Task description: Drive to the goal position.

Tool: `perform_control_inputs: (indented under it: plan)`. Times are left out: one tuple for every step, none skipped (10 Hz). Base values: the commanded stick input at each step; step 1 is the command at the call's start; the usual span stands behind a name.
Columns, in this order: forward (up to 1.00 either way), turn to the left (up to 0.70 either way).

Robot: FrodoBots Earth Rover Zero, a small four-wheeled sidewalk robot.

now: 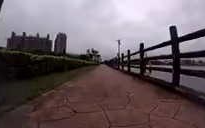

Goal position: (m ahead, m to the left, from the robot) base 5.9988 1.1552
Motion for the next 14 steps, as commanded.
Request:
perform_control_inputs:
  plan:
    - [1.0, 0.0]
    - [1.0, 0.0]
    - [1.0, 0.0]
    - [1.0, 0.0]
    - [1.0, 0.0]
    - [1.0, 0.0]
    - [1.0, 0.0]
    - [1.0, 0.0]
    - [1.0, 0.0]
    - [1.0, 0.0]
    - [1.0, 0.0]
    - [1.0, 0.0]
    - [1.0, 0.0]
    - [1.0, 0.0]
